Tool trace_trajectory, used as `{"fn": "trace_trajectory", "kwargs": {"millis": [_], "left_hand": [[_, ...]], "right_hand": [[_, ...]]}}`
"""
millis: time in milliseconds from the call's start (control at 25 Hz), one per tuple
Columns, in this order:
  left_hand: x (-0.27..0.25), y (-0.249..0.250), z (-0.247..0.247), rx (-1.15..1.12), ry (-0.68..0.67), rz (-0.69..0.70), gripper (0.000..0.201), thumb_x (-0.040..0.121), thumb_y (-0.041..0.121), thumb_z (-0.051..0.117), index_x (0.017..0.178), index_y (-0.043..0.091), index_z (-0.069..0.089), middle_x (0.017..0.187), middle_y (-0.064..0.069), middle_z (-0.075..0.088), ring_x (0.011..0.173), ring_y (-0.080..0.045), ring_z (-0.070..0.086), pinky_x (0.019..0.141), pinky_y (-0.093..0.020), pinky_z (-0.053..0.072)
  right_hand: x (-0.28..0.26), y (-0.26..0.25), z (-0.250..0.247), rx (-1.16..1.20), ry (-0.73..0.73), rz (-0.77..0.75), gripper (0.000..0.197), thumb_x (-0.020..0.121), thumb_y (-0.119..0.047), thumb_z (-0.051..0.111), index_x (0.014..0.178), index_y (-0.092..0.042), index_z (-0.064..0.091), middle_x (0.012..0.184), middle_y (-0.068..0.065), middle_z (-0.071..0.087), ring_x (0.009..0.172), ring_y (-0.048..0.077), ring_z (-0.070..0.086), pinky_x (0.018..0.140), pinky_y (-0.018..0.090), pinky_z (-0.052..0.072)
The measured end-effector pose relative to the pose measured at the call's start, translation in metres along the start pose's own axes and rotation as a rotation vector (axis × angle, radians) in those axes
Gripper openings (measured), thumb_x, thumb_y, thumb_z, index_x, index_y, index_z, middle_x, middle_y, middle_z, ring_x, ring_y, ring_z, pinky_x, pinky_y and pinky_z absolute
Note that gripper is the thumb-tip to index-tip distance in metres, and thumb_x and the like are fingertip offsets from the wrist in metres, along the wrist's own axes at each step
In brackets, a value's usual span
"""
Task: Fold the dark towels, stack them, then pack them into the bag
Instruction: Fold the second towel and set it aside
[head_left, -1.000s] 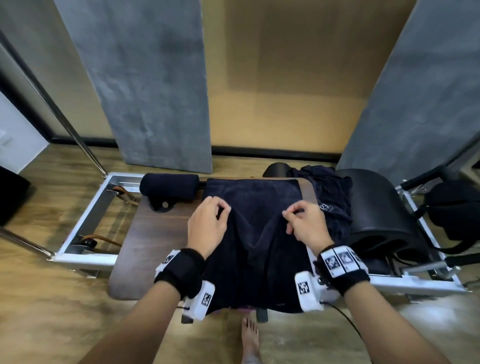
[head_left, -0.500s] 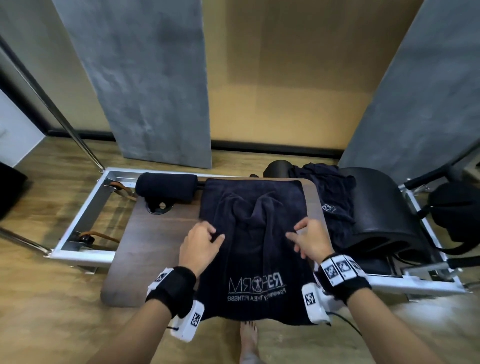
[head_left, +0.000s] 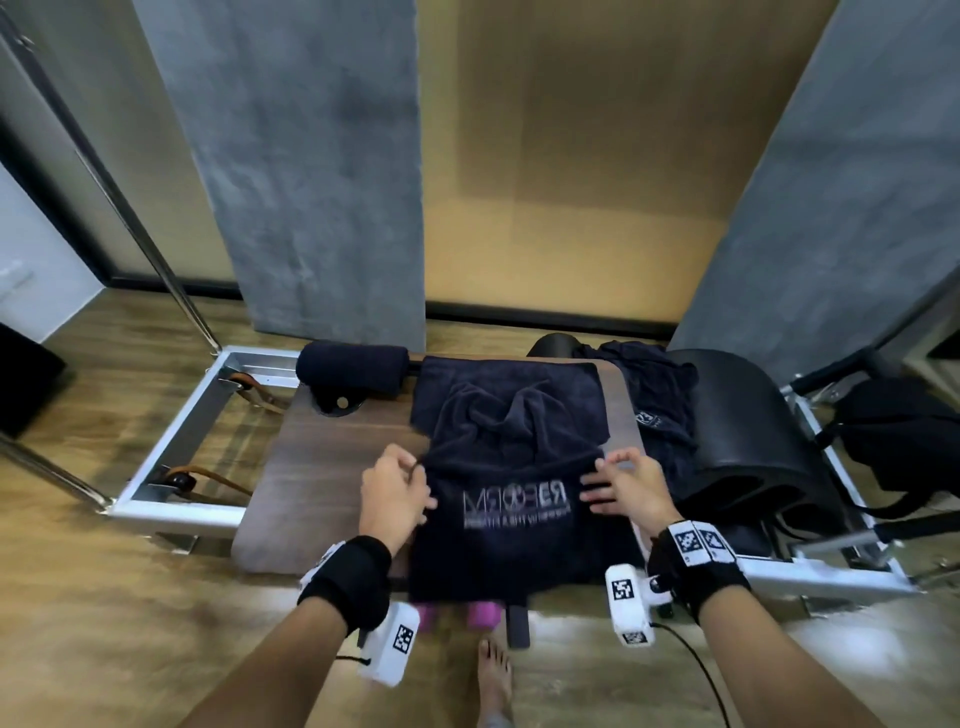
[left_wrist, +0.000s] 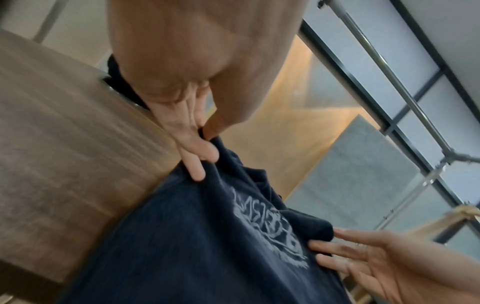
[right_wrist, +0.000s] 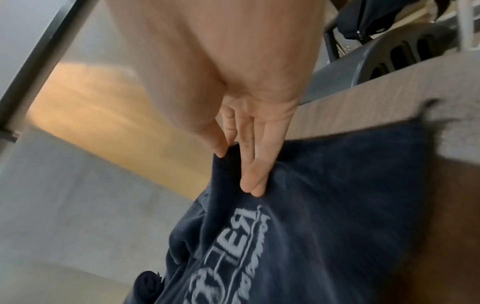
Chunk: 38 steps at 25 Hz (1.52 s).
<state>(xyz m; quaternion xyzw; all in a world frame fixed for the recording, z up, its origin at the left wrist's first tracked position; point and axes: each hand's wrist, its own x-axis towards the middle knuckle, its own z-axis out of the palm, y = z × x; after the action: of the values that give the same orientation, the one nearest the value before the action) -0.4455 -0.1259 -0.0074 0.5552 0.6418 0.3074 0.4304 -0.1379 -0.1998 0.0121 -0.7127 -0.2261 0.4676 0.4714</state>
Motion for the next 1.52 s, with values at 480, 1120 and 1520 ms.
{"fn": "trace_trajectory", "kwargs": {"millis": [480,1120,1520], "left_hand": [[-0.053,-0.053,-0.025,0.607,-0.344,0.475,0.034,0.092,0.040,0.078,0.122,0.027,0.066,0.150,0.015,0.048,0.136,-0.008,0.050,0.113,-0.036,0.038],[-0.004,0.003,-0.018,0.065,-0.214,0.379,0.006,0.112,0.026,0.046,0.111,0.023,0.051,0.105,0.001,0.065,0.095,-0.006,0.060,0.082,-0.032,0.044],[0.114,0.082,-0.005,0.071,-0.112,0.394,0.008,0.111,0.031,0.048,0.114,0.024,0.045,0.084,-0.008,0.061,0.069,-0.014,0.055,0.071,-0.032,0.044]], "right_hand": [[-0.053,0.067,-0.021,-0.881,-0.019,-0.462,0.021,0.077,-0.017,0.090,0.093,-0.019,0.077,0.107,-0.005,0.060,0.105,0.012,0.056,0.098,0.030,0.046],[-0.031,0.052,-0.033,-0.866,-0.034,-0.635,0.018,0.096,-0.013,0.069,0.105,-0.027,0.064,0.103,-0.010,0.065,0.096,0.017,0.065,0.086,0.036,0.054],[0.095,-0.122,-0.026,-0.562,0.029,-0.649,0.018,0.095,-0.001,0.070,0.107,-0.012,0.079,0.104,-0.002,0.077,0.103,0.010,0.068,0.096,0.027,0.050]]}}
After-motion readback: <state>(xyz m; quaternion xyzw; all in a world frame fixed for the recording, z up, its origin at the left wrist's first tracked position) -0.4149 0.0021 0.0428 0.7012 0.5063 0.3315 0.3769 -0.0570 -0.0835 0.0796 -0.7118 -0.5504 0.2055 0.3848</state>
